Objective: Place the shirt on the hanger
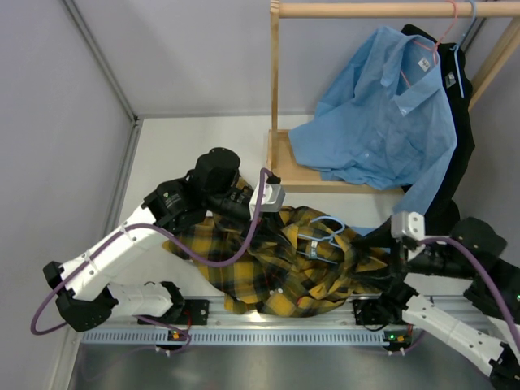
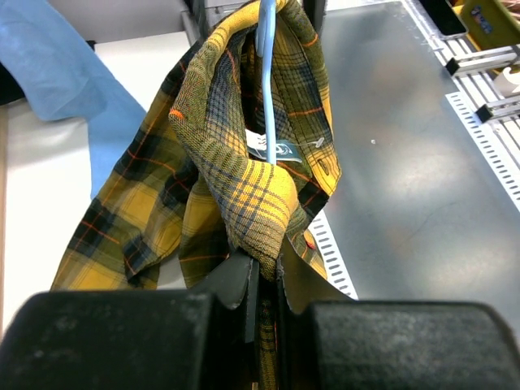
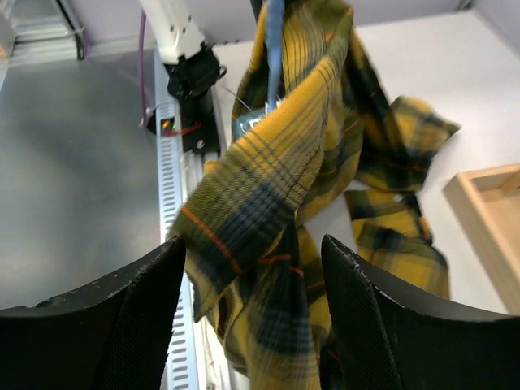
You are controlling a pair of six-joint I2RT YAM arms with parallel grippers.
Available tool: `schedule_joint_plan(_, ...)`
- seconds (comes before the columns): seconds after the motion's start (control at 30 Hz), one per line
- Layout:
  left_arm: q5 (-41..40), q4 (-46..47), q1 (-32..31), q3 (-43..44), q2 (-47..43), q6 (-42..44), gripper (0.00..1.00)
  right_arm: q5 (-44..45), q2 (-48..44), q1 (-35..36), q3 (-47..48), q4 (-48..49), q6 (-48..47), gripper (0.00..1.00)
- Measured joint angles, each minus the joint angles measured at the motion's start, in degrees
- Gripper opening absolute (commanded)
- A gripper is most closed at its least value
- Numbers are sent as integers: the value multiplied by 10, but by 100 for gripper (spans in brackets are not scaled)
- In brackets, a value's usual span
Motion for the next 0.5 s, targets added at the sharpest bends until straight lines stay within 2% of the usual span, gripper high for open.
schedule_joint_plan(0.07,9,-1,0,0,0,0,0,-17,23,0,-17,5,0,63)
schedule_joint_plan(0.17,17,-1,1,0,1,0,0,-38,51,0,-39,17,2,54)
schedule_joint_plan(0.2,17,-1,1,0,2,0,0,-46,57,0,-45,27,5,43)
schedule_joint_plan(0.27,17,-1,1,0,3,-1,0,-55,63,0,-54,55,11,27)
schedule_joint_plan(0.3,17,-1,1,0,4,-1,0,-54,64,0,-57,66,17,15)
schedule_joint_plan(0.37,14,-1,2,0,6,-1,0,-40,61,0,-63,94,33,8)
schedule_joint_plan(0.47,3,0,4,0,7,-3,0,-16,49,0,-71,122,57,6)
schedule_joint_plan(0.5,1,1,4,0,7,-3,0,-14,44,0,-73,126,61,1)
